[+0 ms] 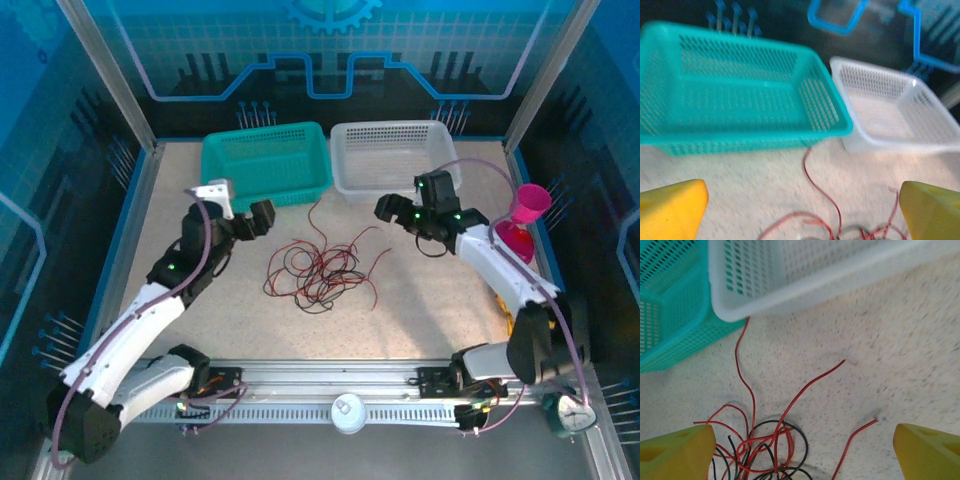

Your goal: Untangle the cables

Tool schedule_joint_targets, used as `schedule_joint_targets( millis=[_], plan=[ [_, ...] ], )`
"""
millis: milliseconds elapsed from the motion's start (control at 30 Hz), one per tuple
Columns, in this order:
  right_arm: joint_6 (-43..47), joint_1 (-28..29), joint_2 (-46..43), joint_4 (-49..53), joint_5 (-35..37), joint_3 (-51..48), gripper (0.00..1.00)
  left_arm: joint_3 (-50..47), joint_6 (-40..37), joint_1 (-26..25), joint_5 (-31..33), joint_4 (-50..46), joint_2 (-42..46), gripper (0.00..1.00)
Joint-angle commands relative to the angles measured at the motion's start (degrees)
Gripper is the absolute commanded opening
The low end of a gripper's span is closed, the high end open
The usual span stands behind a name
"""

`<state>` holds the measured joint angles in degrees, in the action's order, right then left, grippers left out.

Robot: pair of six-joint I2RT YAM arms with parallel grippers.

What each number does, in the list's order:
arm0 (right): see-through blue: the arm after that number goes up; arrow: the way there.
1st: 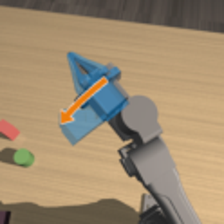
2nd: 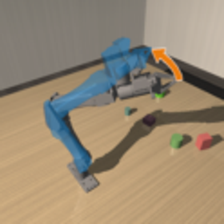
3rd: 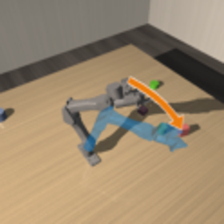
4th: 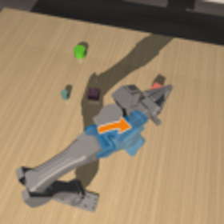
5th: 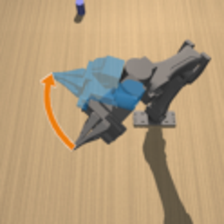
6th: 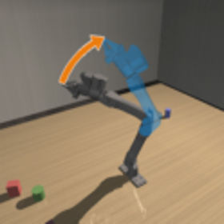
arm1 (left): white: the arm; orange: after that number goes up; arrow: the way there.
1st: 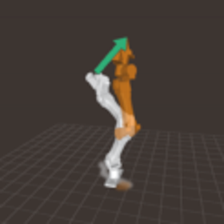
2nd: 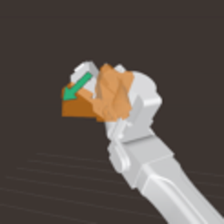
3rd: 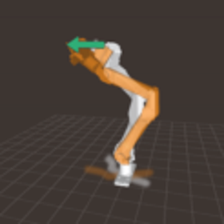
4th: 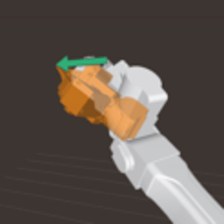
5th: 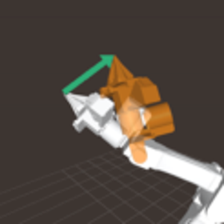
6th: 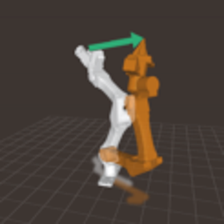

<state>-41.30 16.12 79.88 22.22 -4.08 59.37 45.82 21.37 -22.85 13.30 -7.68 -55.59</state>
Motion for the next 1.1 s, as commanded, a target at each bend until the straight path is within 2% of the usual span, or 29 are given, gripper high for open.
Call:
schedule_joint_targets(
  millis=[0,333,700,967,1067],
  plan=[
    [-7.10,0.25,4.91,0.74,-5.67,2.66,0.92,2.72,1.06,-3.18,-3.48,-3.18,-4.37,0.99],
    [-20.91,-1.09,15.46,-13.70,-15.53,-0.35,0.77,7.15,1.57,-8.65,-3.11,0.98,-14.28,0.99],
    [-25.87,-1.00,21.53,-17.74,-15.87,-0.68,0.73,8.41,1.36,-11.23,-2.16,0.96,-16.57,0.99],
    [-27.15,-1.13,25.97,-18.08,-15.44,2.94,0.69,8.76,1.43,-11.72,-2.23,0.83,-16.82,0.99],
    [-28.38,-1.42,27.35,-19.89,-15.95,2.91,0.65,8.93,1.42,-11.91,-2.32,0.62,-16.88,0.99]
  ],
)
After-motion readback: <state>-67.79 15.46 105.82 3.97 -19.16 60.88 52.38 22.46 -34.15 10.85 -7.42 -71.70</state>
